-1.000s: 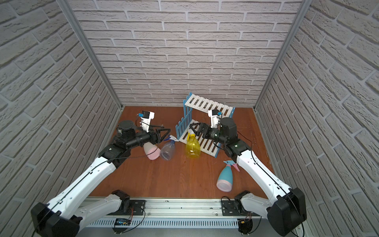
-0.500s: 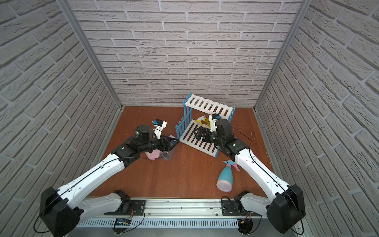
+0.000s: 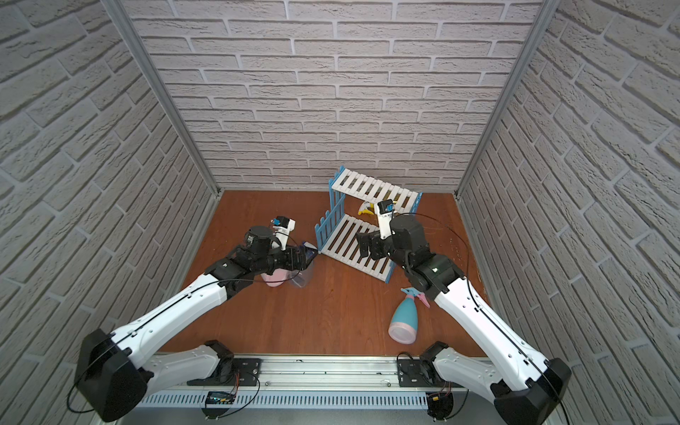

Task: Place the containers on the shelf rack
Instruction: 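Pick up a container from the center of the board.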

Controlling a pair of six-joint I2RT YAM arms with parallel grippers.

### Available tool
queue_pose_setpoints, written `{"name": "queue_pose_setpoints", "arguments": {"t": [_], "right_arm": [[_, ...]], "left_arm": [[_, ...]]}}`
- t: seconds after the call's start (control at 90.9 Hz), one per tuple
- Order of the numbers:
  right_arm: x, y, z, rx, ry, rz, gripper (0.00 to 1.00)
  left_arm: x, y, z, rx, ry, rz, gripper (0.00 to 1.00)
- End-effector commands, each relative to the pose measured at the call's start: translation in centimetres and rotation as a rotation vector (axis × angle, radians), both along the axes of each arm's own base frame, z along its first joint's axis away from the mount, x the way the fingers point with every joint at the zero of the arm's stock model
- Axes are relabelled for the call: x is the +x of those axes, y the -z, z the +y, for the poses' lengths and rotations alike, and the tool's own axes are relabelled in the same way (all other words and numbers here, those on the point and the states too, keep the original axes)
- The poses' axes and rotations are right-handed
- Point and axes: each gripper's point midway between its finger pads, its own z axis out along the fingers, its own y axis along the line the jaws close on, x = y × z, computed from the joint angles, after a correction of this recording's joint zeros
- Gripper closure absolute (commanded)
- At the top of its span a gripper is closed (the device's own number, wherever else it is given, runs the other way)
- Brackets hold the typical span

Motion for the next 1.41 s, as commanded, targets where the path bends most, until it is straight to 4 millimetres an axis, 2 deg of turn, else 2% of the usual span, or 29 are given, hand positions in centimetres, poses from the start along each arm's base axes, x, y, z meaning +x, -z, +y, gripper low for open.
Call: {"name": "queue_pose_setpoints", "arguments": {"t": [0.0, 0.154, 0.275, 0.352, 0.451, 0.484, 0.517, 0.627, 0.748, 0.891, 0.946, 1.034, 1.089, 1.111, 1.133, 1.397], "right_arm": [[2.1, -5.5, -2.6, 0.047, 0.069, -0.118, 0.01], [6.9, -8.2, -6.5, 0.153, 0.173, -0.117, 0.01], [11.5, -8.4, -9.9, 0.239, 0.263, -0.088, 0.01], [14.5, -7.3, -12.5, 0.315, 0.326, -0.044, 0.01], [18.2, -5.0, -14.4, 0.382, 0.362, 0.021, 0.01], [19.7, -3.2, -15.0, 0.395, 0.376, 0.064, 0.01], [20.6, -2.5, -15.3, 0.414, 0.374, 0.089, 0.01], [24.2, 2.1, -16.4, 0.452, 0.384, 0.201, 0.0], [25.6, 3.3, -16.2, 0.378, 0.377, 0.168, 0.01], [25.6, 3.8, -16.1, 0.306, 0.383, 0.18, 0.01], [25.7, 4.7, -15.7, 0.245, 0.376, 0.202, 0.0], [25.8, 7.5, -14.7, 0.16, 0.368, 0.28, 0.02], [26.1, 8.3, -14.5, 0.165, 0.369, 0.294, 0.03], [26.5, 10.1, -14.5, 0.168, 0.377, 0.323, 0.03], [26.8, 10.8, -14.6, 0.173, 0.385, 0.328, 0.03], [31.1, 15.1, -14.8, 0.243, 0.397, 0.376, 0.04]], "left_arm": [[0.4, -0.7, 1.7, 0.005, -0.024, -0.03, 0.02], [1.4, -1.7, 3.3, -0.001, -0.054, -0.05, 0.02], [2.4, -2.5, 4.8, -0.014, -0.098, -0.063, 0.02], [3.6, -2.8, 5.8, -0.026, -0.131, -0.064, 0.02], [6.0, -2.9, 6.8, -0.052, -0.186, -0.053, 0.02], [6.8, -2.8, 7.2, -0.059, -0.206, -0.042, 0.02], [7.7, -2.5, 7.5, -0.064, -0.224, -0.026, 0.02], [10.9, -1.8, 8.4, -0.083, -0.272, 0.009, 0.02], [14.4, -1.0, 9.2, -0.102, -0.31, 0.031, 0.02], [17.6, 0.2, 9.8, -0.123, -0.337, 0.053, 0.02], [18.5, 0.6, 9.8, -0.125, -0.338, 0.056, 0.02], [19.6, 1.3, 9.7, -0.125, -0.335, 0.068, 0.02], [20.1, 1.6, 9.7, -0.126, -0.332, 0.073, 0.02], [20.3, 1.8, 9.6, -0.125, -0.33, 0.074, 0.02], [20.4, 1.8, 9.6, -0.125, -0.329, 0.074, 0.02], [22.6, 3.5, 10.0, -0.12, -0.305, 0.117, 0.02]]}}
